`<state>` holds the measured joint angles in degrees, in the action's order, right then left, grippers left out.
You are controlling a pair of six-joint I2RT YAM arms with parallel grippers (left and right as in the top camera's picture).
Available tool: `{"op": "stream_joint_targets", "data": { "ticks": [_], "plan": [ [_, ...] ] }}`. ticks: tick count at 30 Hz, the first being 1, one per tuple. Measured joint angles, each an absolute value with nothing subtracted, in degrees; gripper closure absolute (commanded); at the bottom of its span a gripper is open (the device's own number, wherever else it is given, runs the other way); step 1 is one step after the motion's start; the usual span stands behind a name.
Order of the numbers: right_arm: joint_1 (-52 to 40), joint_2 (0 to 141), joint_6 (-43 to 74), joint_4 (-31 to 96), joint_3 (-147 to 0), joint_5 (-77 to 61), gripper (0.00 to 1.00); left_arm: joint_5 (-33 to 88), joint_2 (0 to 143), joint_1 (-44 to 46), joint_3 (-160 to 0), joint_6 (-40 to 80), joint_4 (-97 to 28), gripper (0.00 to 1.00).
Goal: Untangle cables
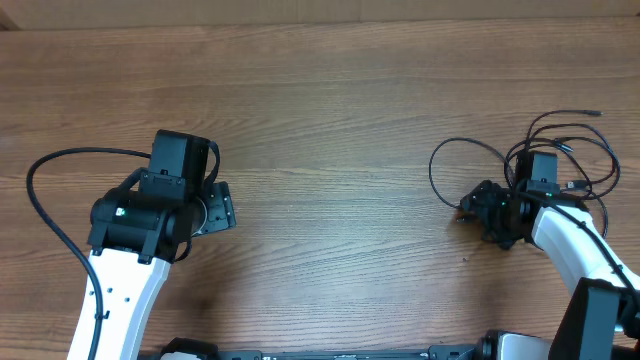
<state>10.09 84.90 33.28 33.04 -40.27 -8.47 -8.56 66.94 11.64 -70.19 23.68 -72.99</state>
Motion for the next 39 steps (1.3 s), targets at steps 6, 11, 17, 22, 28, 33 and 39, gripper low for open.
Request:
{"op": "stream_joint_targets", "data": {
  "ticks": [6,11,17,22,28,33,39],
  "plan": [
    [10.09,84.82,35.59,28.14,-38.20,-7.70,0.41,-8.16,66.98,11.64,-69.87,23.70,-72.40,0.28],
    [10.09,84.84,36.27,27.77,-37.63,-7.49,0.55,-8.14,66.98,11.64,-69.84,23.68,-72.36,0.28],
    [10.09,84.88,36.49,28.03,-37.10,-7.05,0.74,-7.66,66.98,11.64,-69.84,23.68,-72.34,0.28],
    [10.09,84.53,37.58,27.22,-36.05,-6.24,0.82,-6.85,66.98,11.64,-69.82,23.70,-72.34,0.28],
    [10.09,84.03,38.76,26.33,-35.16,-5.43,0.96,-6.44,66.98,11.64,-69.82,23.70,-72.36,0.28],
    [10.09,84.07,38.96,25.80,-35.05,-5.54,0.96,-5.74,66.98,11.64,-69.82,23.70,-72.36,0.28],
    [10.11,84.07,35.66,32.45,-39.40,-4.93,0.96,-5.13,66.98,11.64,-69.82,23.70,-72.36,0.28]
  ]
}}
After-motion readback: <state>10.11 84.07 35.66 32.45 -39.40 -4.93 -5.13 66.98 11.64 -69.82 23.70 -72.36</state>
